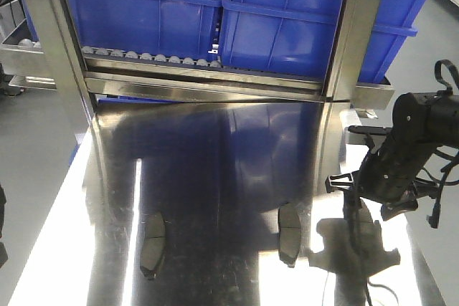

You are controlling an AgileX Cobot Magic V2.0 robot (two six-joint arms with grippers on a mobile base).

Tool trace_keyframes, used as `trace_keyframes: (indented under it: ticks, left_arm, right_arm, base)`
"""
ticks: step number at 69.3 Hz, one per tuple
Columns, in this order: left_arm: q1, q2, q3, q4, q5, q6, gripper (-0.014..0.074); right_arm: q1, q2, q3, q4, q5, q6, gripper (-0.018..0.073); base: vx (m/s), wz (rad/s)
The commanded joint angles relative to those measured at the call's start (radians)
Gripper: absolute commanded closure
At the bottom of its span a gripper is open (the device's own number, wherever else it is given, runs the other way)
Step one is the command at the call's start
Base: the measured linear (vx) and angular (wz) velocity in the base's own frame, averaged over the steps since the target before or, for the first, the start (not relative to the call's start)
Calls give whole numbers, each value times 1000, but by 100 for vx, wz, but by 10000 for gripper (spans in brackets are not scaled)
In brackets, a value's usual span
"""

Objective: Move and align brake pads A on conveyor
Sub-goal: 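Lower the right gripper onto the outermost brake pad and close it, then lift the brake pad off the table with the right gripper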

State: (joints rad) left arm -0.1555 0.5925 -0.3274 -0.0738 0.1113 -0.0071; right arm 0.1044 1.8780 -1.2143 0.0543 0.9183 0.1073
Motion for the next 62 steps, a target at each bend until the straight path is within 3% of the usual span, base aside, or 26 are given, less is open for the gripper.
trace_keyframes:
  ticks: [1,20,30,42,62]
  left_arm:
    - [-4,-1,-30,-7,-92,-9,602]
    - [-4,-1,-30,-7,-92,-9,602]
    - [-4,-1,-30,-7,-92,-9,602]
    - [-4,-1,-30,-7,-92,-9,602]
    - [-4,-1,-30,-7,-92,-9,602]
  right_arm:
    - [-3,-30,-32,-2,19,1,102]
    - [15,-10,-32,-14,25,11,110]
    - [48,-9,-32,-99,15,92,153]
    - [76,-9,-32,-180,19,182,257]
    - [75,-25,-32,-98,14,174,528]
  base:
    - [0,0]
    - [0,0]
    - [0,0]
    - [0,0]
    - [0,0]
